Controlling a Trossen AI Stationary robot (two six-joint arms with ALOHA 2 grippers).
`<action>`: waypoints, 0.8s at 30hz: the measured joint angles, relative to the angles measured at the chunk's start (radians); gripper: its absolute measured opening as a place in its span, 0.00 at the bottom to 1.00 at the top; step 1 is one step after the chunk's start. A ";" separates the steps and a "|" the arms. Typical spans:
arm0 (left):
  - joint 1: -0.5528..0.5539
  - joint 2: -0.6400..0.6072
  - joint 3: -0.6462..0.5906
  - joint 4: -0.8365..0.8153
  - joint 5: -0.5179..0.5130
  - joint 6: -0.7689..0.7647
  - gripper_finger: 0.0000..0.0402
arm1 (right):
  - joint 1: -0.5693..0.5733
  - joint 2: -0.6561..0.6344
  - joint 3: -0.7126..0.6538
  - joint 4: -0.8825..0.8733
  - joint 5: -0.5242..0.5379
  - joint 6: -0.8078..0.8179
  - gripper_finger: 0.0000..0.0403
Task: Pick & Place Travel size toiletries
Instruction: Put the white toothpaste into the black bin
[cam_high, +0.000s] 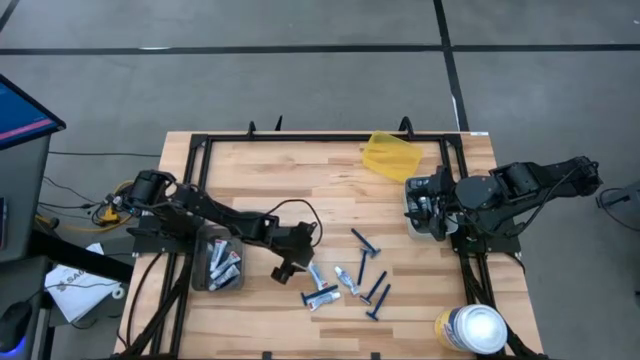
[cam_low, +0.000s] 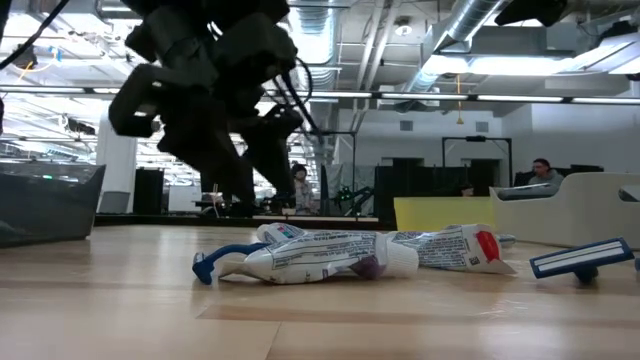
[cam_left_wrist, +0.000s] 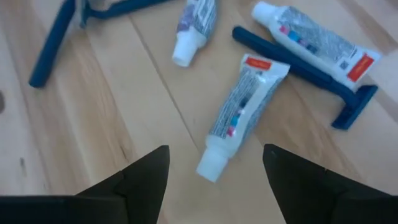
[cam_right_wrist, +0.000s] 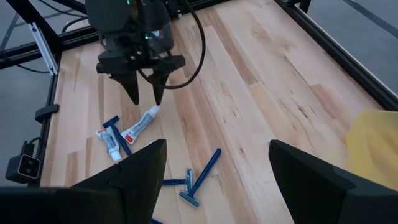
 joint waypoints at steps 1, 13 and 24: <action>0.004 0.006 -0.007 0.010 0.010 0.001 0.64 | 0.000 0.000 0.000 0.000 0.000 0.004 0.68; 0.016 0.014 -0.097 0.142 0.079 0.067 0.60 | 0.000 0.000 0.000 0.026 0.001 0.013 0.68; 0.102 0.069 -0.108 0.200 0.189 0.106 0.60 | -0.001 0.000 0.000 0.026 0.003 0.071 0.68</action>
